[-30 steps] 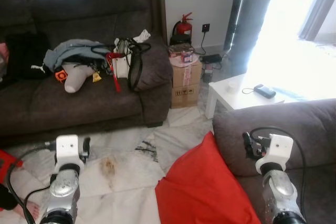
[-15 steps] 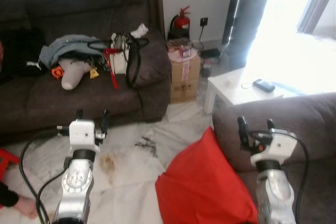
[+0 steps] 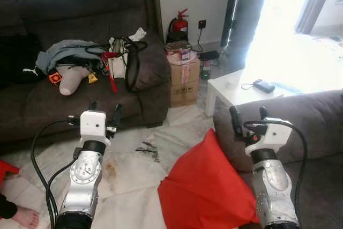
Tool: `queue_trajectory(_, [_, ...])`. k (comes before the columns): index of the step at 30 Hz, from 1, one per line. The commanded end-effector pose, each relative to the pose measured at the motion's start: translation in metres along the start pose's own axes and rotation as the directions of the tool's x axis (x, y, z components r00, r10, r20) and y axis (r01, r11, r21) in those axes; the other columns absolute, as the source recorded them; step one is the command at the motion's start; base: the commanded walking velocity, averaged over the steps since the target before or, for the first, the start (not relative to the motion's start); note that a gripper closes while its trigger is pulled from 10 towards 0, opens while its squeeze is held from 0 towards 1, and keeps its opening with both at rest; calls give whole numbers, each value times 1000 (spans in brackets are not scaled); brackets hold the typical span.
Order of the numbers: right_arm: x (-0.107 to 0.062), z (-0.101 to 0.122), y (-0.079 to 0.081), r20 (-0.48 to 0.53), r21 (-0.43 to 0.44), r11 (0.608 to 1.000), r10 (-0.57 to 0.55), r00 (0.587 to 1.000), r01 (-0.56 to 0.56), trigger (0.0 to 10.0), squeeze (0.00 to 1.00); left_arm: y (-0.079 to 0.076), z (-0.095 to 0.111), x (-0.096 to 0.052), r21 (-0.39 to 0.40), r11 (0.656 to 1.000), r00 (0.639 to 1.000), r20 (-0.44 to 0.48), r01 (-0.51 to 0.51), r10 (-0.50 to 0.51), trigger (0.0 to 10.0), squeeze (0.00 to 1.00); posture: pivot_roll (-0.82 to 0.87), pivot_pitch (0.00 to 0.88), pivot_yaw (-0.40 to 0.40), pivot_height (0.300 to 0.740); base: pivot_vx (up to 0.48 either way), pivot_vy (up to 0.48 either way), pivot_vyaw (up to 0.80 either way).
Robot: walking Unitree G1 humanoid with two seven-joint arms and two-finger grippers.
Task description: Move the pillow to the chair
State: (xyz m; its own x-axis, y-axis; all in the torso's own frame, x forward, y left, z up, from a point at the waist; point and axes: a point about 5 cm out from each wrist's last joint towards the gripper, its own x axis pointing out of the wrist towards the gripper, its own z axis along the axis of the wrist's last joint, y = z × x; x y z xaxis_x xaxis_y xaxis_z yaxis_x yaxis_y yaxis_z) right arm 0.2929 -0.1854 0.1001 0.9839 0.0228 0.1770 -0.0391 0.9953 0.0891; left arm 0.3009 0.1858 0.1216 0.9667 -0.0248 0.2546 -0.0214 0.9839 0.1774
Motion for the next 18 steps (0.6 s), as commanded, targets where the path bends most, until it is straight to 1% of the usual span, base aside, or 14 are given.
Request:
queue_trajectory(1, [7, 10, 7, 32, 11, 1000, 9, 999, -10, 10000, 0, 2, 5, 0, 7, 1000, 1000, 7, 4, -5, 10000, 0, -37, 0, 82, 740, 0, 0, 0])
queue_trajectory(4, [8, 10, 10, 30, 16, 1000, 9, 999, -10, 10000, 0, 1, 4, 0, 9, 1000, 1000, 0, 1, -1, 10000, 0, -35, 0, 78, 740, 0, 0, 0])
queue_trajectory(6, [8, 11, 12, 28, 4, 1000, 17, 999, -17, 10000, 0, 0, 4, 1, 2, 1000, 1000, -1, -4, 4, 10000, 0, -35, 0, 78, 740, 0, 0, 0])
queue_trajectory(11, [9, 11, 10, 20, 20, 1000, -3, 1000, 2, 10000, 0, -3, 5, 4, -8, 1000, 1000, -1, -4, 4, 10000, 0, -40, 0, 67, 740, 0, 0, 0])
queue_trajectory(15, [10, 12, 10, 16, 10, 1000, 11, 1000, -11, 10000, 0, -9, 6, 4, -22, 1000, 1000, 1, -2, 2, 10000, 0, -44, 0, 59, 740, 0, 0, 0])
queue_trajectory(18, [11, 13, 10, 18, 11, 1000, 11, 1000, -11, 10000, 0, -14, 6, 4, -7, 1000, 1000, 8, 22, -22, 10000, 0, -48, 0, 54, 740, 0, 0, 0])
